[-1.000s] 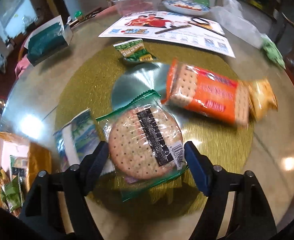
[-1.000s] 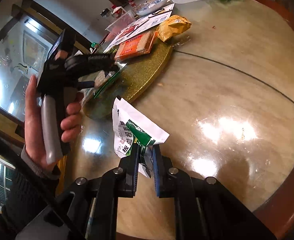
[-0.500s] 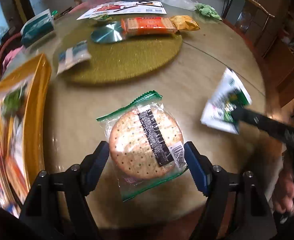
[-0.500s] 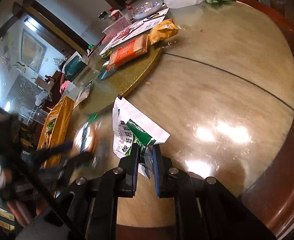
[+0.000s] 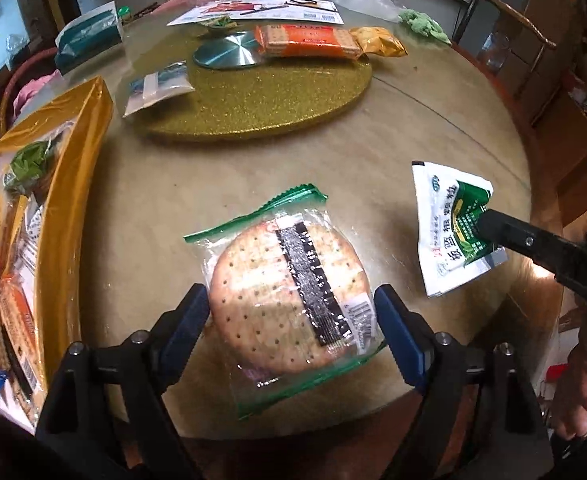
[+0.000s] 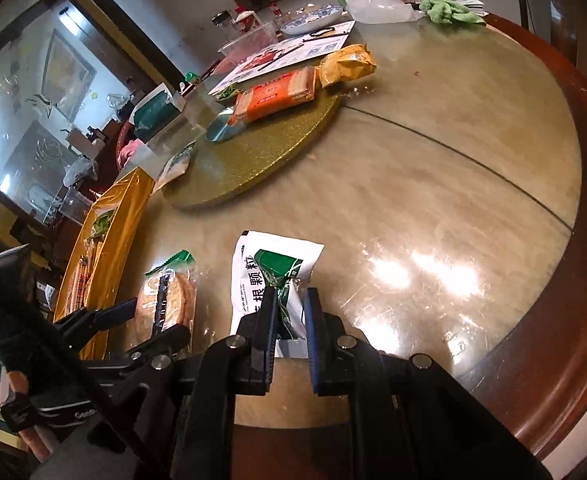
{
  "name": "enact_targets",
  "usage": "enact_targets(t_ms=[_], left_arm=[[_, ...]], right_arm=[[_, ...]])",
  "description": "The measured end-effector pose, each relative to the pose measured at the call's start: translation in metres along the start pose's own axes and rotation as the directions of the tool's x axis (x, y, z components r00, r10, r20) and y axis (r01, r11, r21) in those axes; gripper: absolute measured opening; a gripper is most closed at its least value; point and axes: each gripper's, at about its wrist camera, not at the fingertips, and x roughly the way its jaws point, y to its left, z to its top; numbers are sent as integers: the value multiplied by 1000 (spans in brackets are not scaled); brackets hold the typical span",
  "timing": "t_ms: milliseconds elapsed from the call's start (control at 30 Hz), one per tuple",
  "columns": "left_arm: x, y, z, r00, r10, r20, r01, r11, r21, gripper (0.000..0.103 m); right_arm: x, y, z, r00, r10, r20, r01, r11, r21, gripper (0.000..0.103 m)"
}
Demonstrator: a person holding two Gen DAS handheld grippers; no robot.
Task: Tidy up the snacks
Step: 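Carry the round cracker and sachet over the tray and open both grippers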
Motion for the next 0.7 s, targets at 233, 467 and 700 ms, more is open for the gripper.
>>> enact_targets(t_ms=[233,467,700], left_arm=[[-10,4,-5,999,8,43,-7,1000,-12,76],[-28,12,-11,993,-37,110,41,999,-32,76],[-23,14,-15,990,-81,114,86,995,-43,76]], right_arm=[[7,2,4,1000,23,-12,-22,999,48,52],[17,16,1,995,-100,-16,99,995,-24,23],[10,22,-6,997,-73,-17,72,996,-46,17]])
